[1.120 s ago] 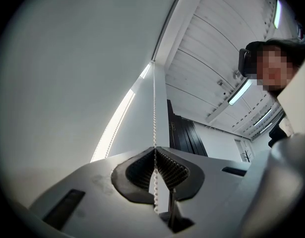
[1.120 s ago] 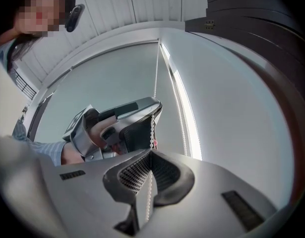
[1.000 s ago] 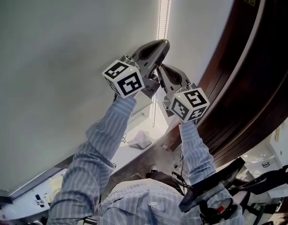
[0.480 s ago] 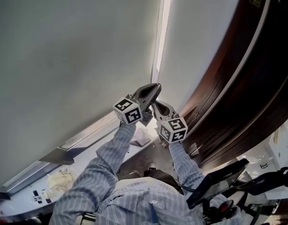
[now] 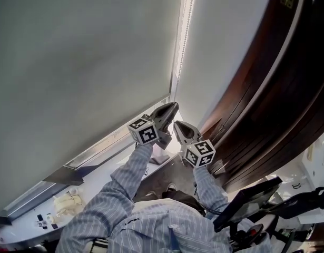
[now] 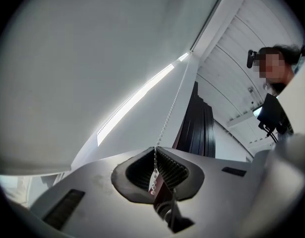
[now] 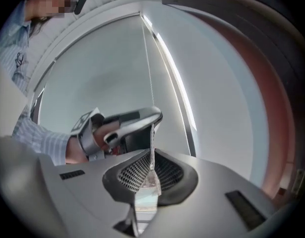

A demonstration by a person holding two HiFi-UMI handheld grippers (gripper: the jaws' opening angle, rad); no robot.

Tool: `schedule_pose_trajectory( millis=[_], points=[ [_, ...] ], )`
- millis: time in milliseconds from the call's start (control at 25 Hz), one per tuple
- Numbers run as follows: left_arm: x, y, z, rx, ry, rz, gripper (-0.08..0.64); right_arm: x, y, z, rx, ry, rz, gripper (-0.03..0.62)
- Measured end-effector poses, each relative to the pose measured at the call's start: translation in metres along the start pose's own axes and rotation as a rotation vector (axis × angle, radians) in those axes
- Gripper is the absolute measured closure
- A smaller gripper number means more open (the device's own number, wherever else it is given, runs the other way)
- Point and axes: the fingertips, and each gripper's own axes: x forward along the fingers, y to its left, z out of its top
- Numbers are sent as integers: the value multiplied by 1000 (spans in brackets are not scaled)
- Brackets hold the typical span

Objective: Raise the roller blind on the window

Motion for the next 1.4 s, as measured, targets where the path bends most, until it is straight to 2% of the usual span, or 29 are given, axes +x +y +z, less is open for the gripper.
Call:
schedule_pose_trajectory(
  millis=[120, 240, 360, 480, 680, 720, 760, 840, 920, 1000, 1040, 1080, 1200, 1280, 1400],
  points=[
    [-1, -1, 6, 69, 22, 5, 548, -15, -4, 54, -13, -75, 17, 574],
    [-3, 8, 7, 55, 11, 18, 548, -10, 7, 135, -139, -131, 65, 482],
    [2, 8, 4, 58, 24, 1, 548, 5, 27, 217, -255, -205, 129, 463],
    [5, 6, 0, 60, 31, -9, 548, 18, 35, 276, -280, -277, 143, 463],
    [6, 0, -7, 41, 44, -17, 548, 36, 28, 321, -298, -310, 110, 465],
    [6, 0, -7, 40, 43, -18, 548, 36, 28, 325, -290, -318, 113, 492],
    [5, 1, -7, 38, 42, -17, 548, 36, 29, 328, -278, -325, 115, 565],
    [4, 2, -6, 34, 45, -22, 548, 36, 27, 330, -260, -331, 111, 581],
    [4, -1, -7, 38, 82, -51, 548, 38, 24, 331, -269, -328, 94, 584],
    [3, -8, -6, 85, 149, -87, 548, 39, 19, 333, -321, -315, 55, 586],
    [0, -14, 1, 128, 155, -95, 543, 39, 17, 333, -346, -310, 37, 586],
    [-3, -21, 18, 179, 123, -95, 520, 38, 15, 333, -357, -307, 25, 586],
    [-4, -60, 105, 368, -71, -87, 506, 33, 9, 332, -320, -317, 26, 586],
    [13, -89, 162, 479, -132, -110, 506, 32, 8, 332, -302, -327, 31, 586],
    [60, -122, 230, 533, -158, -174, 506, 35, 10, 333, -294, -332, 49, 586]
  ],
)
